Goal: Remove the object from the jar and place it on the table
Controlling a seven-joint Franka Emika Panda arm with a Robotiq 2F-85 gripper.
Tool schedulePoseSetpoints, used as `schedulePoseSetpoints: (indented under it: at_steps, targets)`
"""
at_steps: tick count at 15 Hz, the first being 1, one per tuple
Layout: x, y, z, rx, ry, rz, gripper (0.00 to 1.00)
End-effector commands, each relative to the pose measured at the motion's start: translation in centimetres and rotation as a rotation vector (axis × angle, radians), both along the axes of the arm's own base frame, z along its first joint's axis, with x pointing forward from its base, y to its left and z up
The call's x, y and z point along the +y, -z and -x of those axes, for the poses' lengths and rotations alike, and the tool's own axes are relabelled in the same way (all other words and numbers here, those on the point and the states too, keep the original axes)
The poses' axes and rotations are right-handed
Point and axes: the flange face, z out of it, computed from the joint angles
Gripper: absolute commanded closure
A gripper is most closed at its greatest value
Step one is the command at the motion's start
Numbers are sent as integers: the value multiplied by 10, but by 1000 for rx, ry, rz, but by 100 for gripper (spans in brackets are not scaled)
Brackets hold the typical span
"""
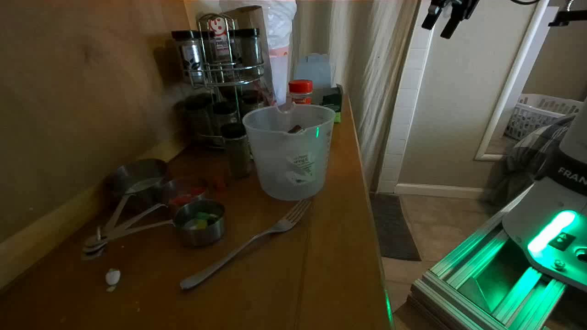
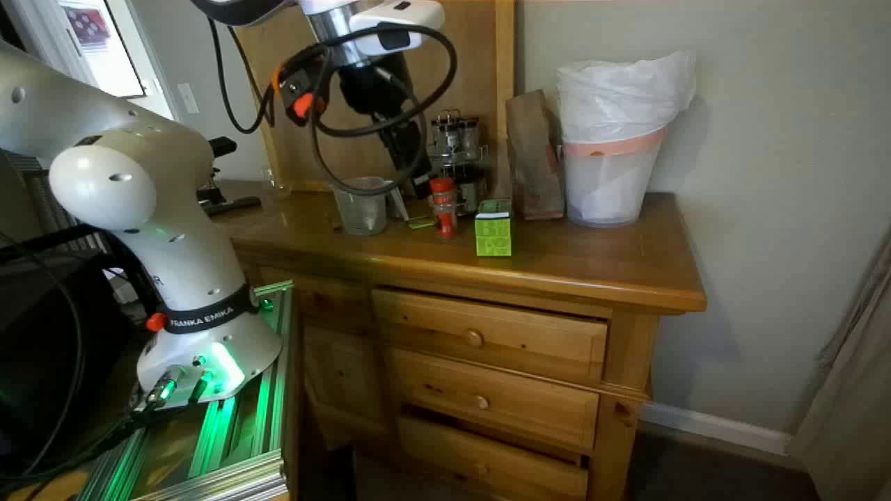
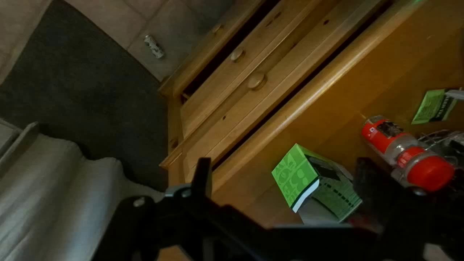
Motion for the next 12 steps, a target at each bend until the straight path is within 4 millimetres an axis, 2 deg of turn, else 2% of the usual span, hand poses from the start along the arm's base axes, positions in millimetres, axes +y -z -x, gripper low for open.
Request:
schedulePoseSetpoints:
  at_steps: [1,10,12]
  targets:
    - [2,4,1,13,-3,-4,0]
    - [3,10,1,28,-6,-7,0]
    - [24,19,-10,78,-87,-6,0]
